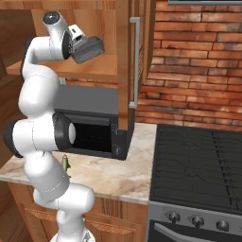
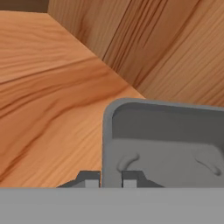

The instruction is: Retrieve the tupperware from the cabinet, then place the raw meat into the tupperware to avoid contamination.

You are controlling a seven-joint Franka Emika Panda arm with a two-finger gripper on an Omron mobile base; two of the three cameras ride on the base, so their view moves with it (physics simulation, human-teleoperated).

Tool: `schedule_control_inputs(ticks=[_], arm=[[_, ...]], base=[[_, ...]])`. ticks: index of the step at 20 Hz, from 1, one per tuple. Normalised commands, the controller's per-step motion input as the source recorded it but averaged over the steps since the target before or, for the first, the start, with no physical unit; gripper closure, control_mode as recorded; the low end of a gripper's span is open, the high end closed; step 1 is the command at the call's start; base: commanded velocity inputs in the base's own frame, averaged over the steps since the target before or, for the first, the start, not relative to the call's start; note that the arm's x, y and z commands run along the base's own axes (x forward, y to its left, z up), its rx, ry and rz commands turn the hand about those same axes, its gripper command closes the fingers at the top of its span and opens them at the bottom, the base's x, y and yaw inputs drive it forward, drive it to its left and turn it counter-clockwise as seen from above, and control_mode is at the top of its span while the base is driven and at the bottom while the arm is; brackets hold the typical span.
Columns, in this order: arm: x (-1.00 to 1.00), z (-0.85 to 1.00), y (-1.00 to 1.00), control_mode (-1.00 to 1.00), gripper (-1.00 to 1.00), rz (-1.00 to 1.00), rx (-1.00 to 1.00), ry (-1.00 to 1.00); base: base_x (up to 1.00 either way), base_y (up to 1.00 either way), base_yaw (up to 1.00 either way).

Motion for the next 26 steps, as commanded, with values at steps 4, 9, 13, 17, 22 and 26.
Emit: schedule_control_inputs(ticks=[4,9,13,17,22,26], arm=[[-0.01,0.00,0.00,-1.00,1.00,0.00,0.00,0.00],[-0.13,0.00,0.00,-1.00,1.00,0.00,0.00,0.00],[-0.26,0.00,0.00,-1.00,1.00,0.00,0.00,-0.01],[-0.32,0.00,0.00,-1.00,1.00,0.00,0.00,-0.04],[-0.36,0.00,0.00,-1.00,1.00,0.01,0.00,-0.06],[-0.41,0.00,0.00,-1.00,1.00,0.01,0.00,-0.09]], base=[[0.00,0.00,0.00],[0.00,0.00,0.00],[0.00,0.00,0.00],[0.00,0.00,0.00],[0.00,0.00,0.00],[0.00,0.00,0.00]])
